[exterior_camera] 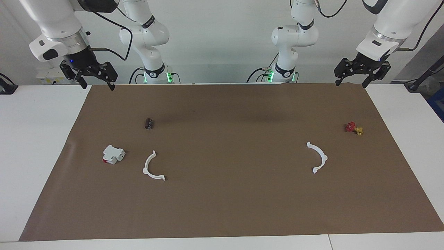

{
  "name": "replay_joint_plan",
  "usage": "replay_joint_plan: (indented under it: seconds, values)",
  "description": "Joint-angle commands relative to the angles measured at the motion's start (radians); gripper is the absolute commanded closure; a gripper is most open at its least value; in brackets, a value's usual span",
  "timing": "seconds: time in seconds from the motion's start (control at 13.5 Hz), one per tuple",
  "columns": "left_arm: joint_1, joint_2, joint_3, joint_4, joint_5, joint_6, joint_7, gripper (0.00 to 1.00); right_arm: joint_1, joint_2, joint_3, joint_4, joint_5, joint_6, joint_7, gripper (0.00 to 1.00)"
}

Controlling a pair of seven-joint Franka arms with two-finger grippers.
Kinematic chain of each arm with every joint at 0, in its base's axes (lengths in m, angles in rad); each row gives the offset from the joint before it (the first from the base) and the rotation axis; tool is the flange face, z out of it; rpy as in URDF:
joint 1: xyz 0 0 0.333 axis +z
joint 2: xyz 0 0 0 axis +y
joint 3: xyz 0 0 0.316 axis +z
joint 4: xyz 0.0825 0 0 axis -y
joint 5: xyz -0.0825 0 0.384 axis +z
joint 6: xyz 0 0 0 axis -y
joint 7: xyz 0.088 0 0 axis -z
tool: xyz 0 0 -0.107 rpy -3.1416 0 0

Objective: Assemble drain pipe with both arms
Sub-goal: 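Grasp the white C-shaped clamp half with the right gripper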

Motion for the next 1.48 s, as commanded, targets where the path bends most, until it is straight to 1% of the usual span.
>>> replay_joint_plan:
  seconds: [0.0, 0.15, 0.3, 0.37, 0.52, 0.67, 0.89, 1.11, 1.26, 1.41]
  values:
    - [0.008, -0.016, -0.003, -0.019, -0.008, 0.014, 0.001, 0.0, -0.007, -0.003, 0.0, 0.0, -0.01, -0.008, -0.019, 0.0]
    - [0.008, -0.016, -0.004, -0.019, -0.008, 0.014, 0.001, 0.0, -0.004, -0.003, 0.0, 0.0, -0.009, -0.011, -0.016, 0.0]
    - [0.008, -0.016, -0.003, -0.019, -0.007, 0.014, 0.001, 0.0, -0.006, -0.018, 0.0, -0.033, -0.009, 0.005, -0.007, 0.0]
    - [0.008, -0.016, -0.003, -0.019, -0.007, 0.014, 0.001, 0.0, -0.006, -0.032, 0.001, -0.07, -0.007, 0.052, -0.021, 0.0]
    - [0.008, -0.016, -0.003, -0.019, -0.008, 0.015, 0.001, 0.0, 0.001, -0.02, 0.001, -0.096, -0.006, 0.109, -0.083, 0.0]
    - [0.008, -0.016, -0.003, -0.019, -0.008, 0.014, 0.001, 0.0, 0.011, 0.002, 0.001, -0.197, 0.031, 0.281, -0.157, 0.0]
    - [0.008, -0.016, -0.003, -0.019, -0.008, 0.015, 0.001, 0.0, 0.031, 0.158, 0.003, -0.201, 0.097, 0.467, -0.303, 0.0]
    - [0.008, -0.016, -0.003, -0.019, -0.007, 0.014, 0.001, 0.0, 0.066, 0.286, 0.004, -0.193, 0.109, 0.63, -0.387, 0.0]
    - [0.008, -0.016, -0.003, -0.019, -0.007, 0.014, 0.001, 0.0, 0.085, 0.362, 0.004, -0.193, 0.138, 0.728, -0.45, 0.0]
    - [0.008, -0.016, -0.004, -0.019, -0.007, 0.014, 0.001, 0.0, 0.091, 0.423, 0.018, -0.194, 0.167, 0.788, -0.566, 0.0]
